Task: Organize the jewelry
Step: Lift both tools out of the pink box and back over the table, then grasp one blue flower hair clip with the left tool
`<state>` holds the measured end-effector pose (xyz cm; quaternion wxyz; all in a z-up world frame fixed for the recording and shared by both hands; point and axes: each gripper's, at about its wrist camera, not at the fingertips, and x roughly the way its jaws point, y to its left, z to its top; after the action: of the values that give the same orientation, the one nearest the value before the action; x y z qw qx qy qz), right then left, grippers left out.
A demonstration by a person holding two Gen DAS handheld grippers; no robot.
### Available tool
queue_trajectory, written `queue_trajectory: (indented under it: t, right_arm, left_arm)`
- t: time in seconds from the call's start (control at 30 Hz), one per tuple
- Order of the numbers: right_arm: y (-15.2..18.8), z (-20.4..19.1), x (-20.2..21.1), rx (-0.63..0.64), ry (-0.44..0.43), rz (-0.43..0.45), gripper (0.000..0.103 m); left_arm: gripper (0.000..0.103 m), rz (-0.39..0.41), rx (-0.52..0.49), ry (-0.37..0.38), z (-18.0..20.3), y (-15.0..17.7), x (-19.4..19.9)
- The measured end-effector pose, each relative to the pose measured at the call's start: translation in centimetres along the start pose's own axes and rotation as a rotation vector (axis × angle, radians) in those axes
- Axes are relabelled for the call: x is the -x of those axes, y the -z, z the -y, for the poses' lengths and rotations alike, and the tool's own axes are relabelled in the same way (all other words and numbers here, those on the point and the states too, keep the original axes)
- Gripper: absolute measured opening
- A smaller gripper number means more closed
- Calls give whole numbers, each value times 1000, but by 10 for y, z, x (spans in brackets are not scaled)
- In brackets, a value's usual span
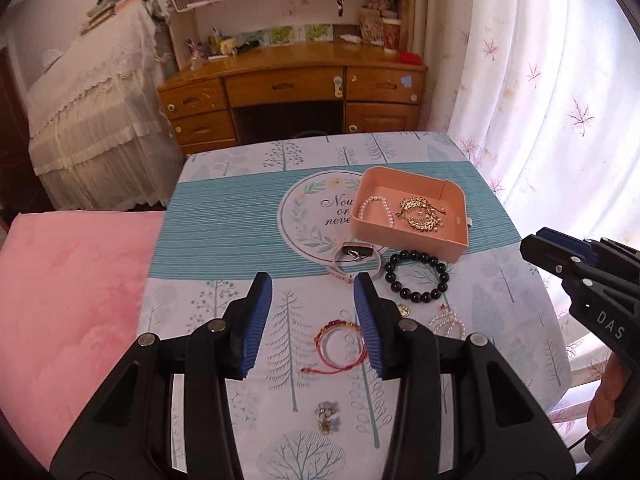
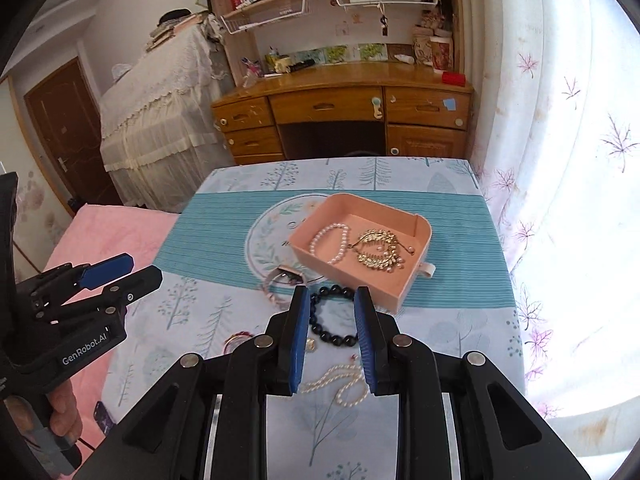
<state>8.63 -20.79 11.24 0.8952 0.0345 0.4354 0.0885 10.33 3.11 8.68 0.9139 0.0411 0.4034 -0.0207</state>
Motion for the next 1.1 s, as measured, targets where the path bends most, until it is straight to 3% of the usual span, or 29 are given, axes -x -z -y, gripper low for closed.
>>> queue_trajectory:
  t: [0.27, 0.37, 0.47, 0.57, 0.73, 0.9, 1.1]
  right_arm:
    - [50, -41, 47, 60, -41, 19, 23]
    - [71, -56, 54, 96, -42, 27, 23]
    - [90, -70, 47, 136, -70, 2, 23]
    - [110, -83, 29, 172, -98, -28, 23]
    - [139, -96, -7, 182, -118, -97, 23]
    - [147, -91, -44, 167, -130, -172, 23]
    - [145, -82, -70, 140, -144, -221, 23]
  left_arm:
    - [41, 99, 40, -44, -13, 63, 55]
    - [59, 115, 53, -55, -18, 89, 62]
    - [60, 100, 29, -63, -19, 115, 54]
    - [60, 34, 0, -54, -19, 142, 30]
    - [59, -165, 125, 122, -39, 163, -26]
    - [58, -311, 151, 192, -36, 178, -66]
    - [42, -377, 155, 211, -29, 183, -92]
